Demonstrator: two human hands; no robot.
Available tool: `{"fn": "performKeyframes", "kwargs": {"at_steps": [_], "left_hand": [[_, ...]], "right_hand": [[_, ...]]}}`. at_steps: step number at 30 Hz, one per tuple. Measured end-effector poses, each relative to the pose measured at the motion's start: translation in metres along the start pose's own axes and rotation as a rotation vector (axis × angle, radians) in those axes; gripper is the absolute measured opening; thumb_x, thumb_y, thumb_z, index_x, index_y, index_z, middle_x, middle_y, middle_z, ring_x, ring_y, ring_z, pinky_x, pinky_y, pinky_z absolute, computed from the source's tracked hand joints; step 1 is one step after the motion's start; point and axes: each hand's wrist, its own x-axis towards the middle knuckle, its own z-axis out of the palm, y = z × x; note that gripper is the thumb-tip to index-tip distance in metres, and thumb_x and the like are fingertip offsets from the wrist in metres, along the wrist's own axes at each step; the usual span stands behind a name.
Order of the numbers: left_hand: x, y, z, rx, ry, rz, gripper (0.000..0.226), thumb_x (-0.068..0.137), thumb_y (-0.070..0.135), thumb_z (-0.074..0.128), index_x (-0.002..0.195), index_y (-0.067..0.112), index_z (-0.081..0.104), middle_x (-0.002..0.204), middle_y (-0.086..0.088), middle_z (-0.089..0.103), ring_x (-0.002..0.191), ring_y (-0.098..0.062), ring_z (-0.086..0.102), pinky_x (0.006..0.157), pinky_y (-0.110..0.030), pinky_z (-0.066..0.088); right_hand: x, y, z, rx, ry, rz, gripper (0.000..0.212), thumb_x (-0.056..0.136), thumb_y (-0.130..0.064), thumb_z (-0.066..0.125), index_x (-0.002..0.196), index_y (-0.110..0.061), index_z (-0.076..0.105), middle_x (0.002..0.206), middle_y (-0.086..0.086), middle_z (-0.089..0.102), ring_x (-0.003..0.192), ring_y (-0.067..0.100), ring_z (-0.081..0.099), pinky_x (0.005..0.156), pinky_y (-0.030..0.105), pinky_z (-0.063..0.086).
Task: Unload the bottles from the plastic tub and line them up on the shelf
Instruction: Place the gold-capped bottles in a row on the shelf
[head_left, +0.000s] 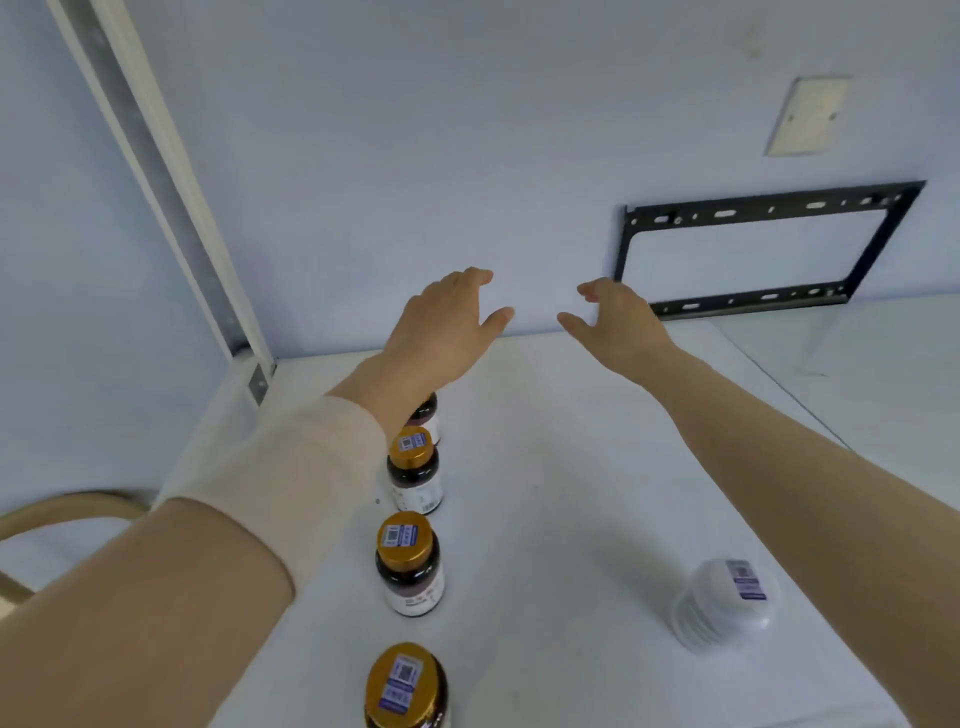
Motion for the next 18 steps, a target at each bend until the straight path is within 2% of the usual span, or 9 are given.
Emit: {"fn": "performKeyframes", "kwargs": {"at_steps": [4, 8, 15, 18], "left_hand": [[-0.003, 0.085, 0.024, 0.045, -0.076, 0.125, 0.055, 0.095, 0.039, 0.041, 0.143, 0.014, 0.027, 0.149, -0.006, 0.035, 0.135, -0.024, 0.035, 0.109, -0.035, 0.026], [-0.018, 0.187, 0.059, 0.040, -0.113, 0.279, 0.055, 0.095, 0.039, 0.041, 0.142, 0.013, 0.030, 0.146, -0.008, 0.039, 0.132, -0.026, 0.038, 0.107, -0.036, 0.028], [-0.076, 0.390, 0.144, -0.024, -0.194, 0.504, 0.055, 0.094, 0.037, 0.043, 0.142, 0.012, 0.030, 0.147, -0.010, 0.038, 0.134, -0.027, 0.037, 0.109, -0.037, 0.027], [-0.114, 0.481, 0.188, -0.070, -0.268, 0.636, 0.054, 0.093, 0.037, 0.045, 0.141, 0.013, 0.032, 0.146, -0.010, 0.040, 0.132, -0.027, 0.038, 0.107, -0.037, 0.029]], "right_hand": [[-0.048, 0.058, -0.070, -0.126, 0.092, 0.091, 0.052, 0.092, -0.033, 0.051, 0.136, -0.010, 0.038, 0.138, 0.013, 0.044, 0.128, 0.028, 0.042, 0.103, 0.037, 0.035], [-0.113, 0.131, -0.143, -0.249, 0.166, 0.200, 0.053, 0.093, -0.035, 0.048, 0.137, -0.010, 0.035, 0.141, 0.013, 0.040, 0.128, 0.031, 0.041, 0.104, 0.040, 0.035], [-0.268, 0.264, -0.258, -0.344, 0.250, 0.399, 0.052, 0.093, -0.034, 0.047, 0.138, -0.011, 0.035, 0.142, 0.013, 0.041, 0.129, 0.030, 0.041, 0.101, 0.041, 0.037], [-0.346, 0.321, -0.300, -0.376, 0.270, 0.542, 0.053, 0.094, -0.035, 0.045, 0.140, -0.013, 0.033, 0.142, 0.012, 0.042, 0.130, 0.029, 0.041, 0.101, 0.040, 0.037]]}}
